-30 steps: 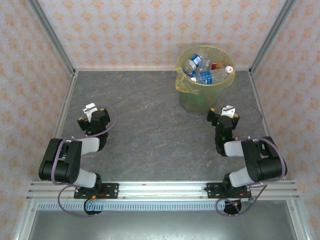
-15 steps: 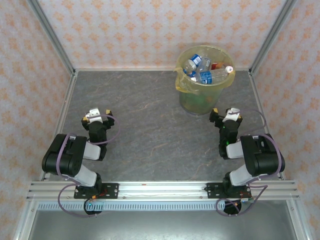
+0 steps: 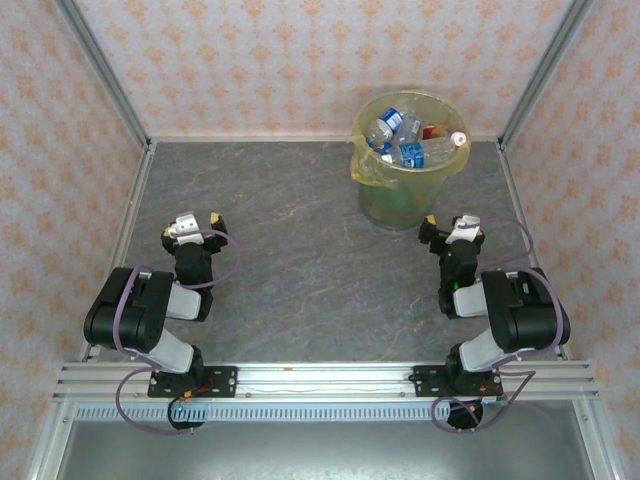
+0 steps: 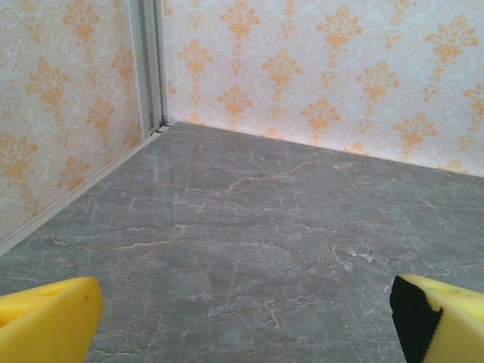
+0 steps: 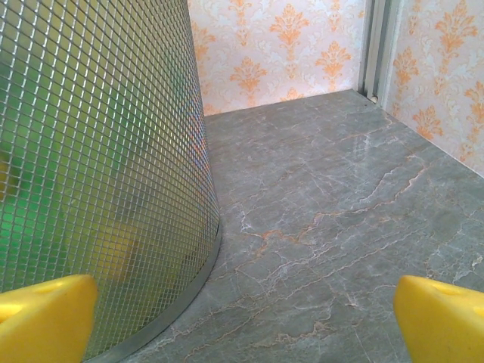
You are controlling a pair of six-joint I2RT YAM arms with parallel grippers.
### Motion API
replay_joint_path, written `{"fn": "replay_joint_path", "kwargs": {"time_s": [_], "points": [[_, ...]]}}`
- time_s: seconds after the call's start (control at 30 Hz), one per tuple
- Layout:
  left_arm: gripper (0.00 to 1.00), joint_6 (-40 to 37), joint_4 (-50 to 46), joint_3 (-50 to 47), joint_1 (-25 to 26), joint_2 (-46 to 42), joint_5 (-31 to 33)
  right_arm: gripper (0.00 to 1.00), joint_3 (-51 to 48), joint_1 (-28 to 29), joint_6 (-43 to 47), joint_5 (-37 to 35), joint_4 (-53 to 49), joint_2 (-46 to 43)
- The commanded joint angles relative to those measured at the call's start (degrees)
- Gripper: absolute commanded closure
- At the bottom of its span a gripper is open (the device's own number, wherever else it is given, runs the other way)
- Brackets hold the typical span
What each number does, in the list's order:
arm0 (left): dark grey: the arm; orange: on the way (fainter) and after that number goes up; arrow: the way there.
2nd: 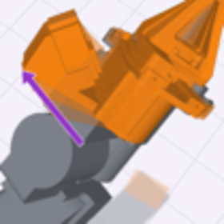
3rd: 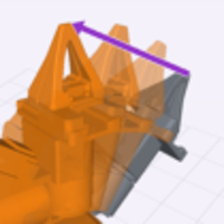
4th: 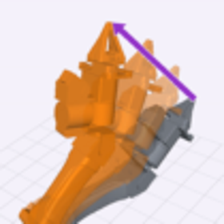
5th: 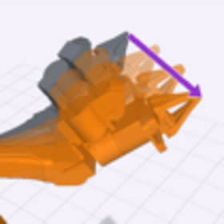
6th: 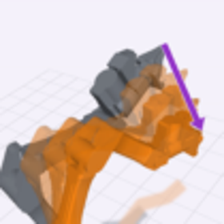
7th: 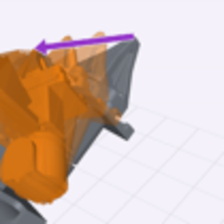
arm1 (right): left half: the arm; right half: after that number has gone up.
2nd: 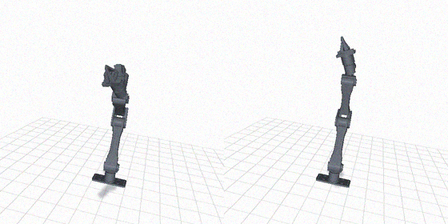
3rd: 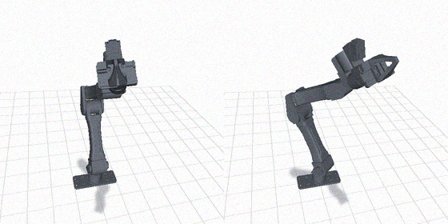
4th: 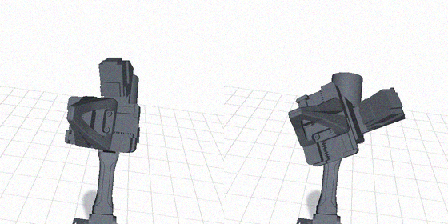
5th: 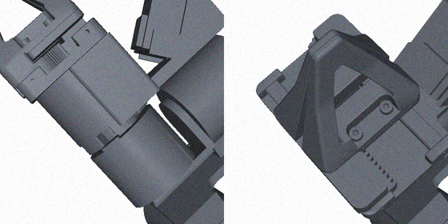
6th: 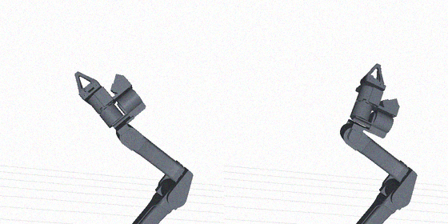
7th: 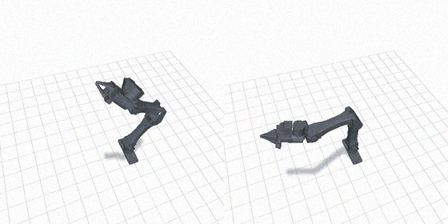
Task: Put the plastic bottles in the bin
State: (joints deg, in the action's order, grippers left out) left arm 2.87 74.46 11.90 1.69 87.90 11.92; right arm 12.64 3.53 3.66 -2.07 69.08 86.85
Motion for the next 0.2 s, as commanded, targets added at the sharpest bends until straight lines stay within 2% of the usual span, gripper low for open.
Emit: {"fn": "replay_joint_path", "kwargs": {"time_s": [0.0, 0.17], "points": [[0.0, -0.93, 2.67, -0.2, -0.49, 0.26, -1.3, 0.0, 0.18, -0.28, -0.58, 0.17, 2.29, 0.18], [0.0, -0.94, 2.73, -0.3, -0.47, 0.19, -1.21, 0.0, 0.2, -0.28, -0.62, 0.17, 2.2, 0.14]]}}
